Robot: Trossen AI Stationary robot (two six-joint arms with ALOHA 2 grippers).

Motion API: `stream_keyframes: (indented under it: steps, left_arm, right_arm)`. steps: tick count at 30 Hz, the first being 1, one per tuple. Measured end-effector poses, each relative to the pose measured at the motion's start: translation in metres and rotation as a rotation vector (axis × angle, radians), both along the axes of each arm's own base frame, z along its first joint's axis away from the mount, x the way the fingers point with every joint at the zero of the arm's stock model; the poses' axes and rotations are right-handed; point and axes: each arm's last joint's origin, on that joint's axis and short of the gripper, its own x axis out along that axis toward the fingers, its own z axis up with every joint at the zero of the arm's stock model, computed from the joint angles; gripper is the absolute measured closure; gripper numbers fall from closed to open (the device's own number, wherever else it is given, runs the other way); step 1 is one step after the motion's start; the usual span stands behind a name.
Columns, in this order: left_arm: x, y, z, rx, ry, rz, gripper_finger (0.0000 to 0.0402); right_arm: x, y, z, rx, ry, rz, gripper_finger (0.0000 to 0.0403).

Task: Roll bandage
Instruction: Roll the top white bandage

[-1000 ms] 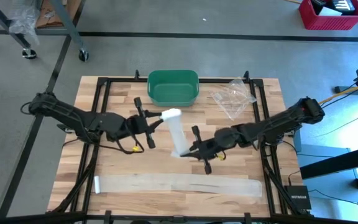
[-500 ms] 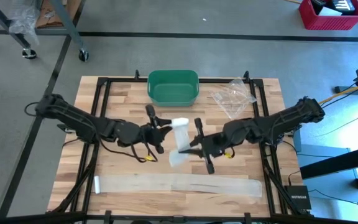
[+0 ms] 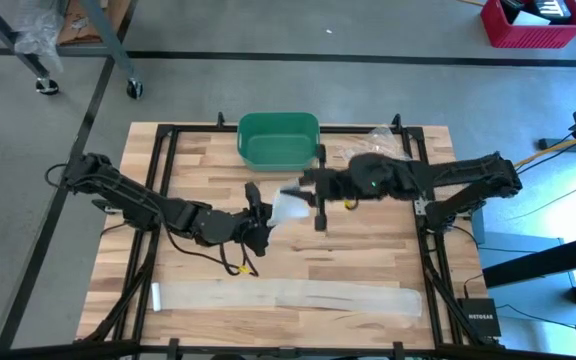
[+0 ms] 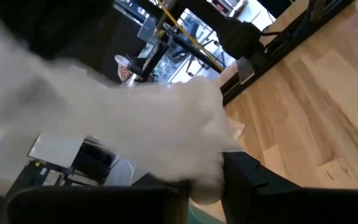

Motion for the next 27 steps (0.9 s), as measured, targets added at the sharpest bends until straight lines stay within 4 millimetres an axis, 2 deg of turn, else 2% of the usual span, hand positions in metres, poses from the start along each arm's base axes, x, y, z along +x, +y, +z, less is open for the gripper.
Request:
stream_keyframes:
  steps: [8,12,16,23,27]
  left_arm:
    - [0.000,0.000,0.000,-0.006,0.001,0.003,0.0347]
    - [0.000,0.000,0.000,-0.008,0.000,0.003,0.0347]
    - [0.000,0.000,0.000,-0.009,0.000,0.004,0.0347]
    - [0.000,0.000,-0.001,-0.007,0.007,0.005,0.0347]
    - [0.000,0.000,-0.002,-0.006,0.010,0.004,0.0347]
  right_arm:
    - [0.000,-0.052,-0.011,0.119,0.108,-0.120,0.0209]
    - [0.001,-0.075,-0.024,0.214,0.201,-0.160,0.0165]
    - [0.003,-0.092,-0.038,0.329,0.283,-0.148,0.0144]
    - [0.011,-0.109,-0.062,0.472,0.410,-0.179,0.0143]
    - [0.006,-0.115,-0.062,0.547,0.423,-0.165,0.0142]
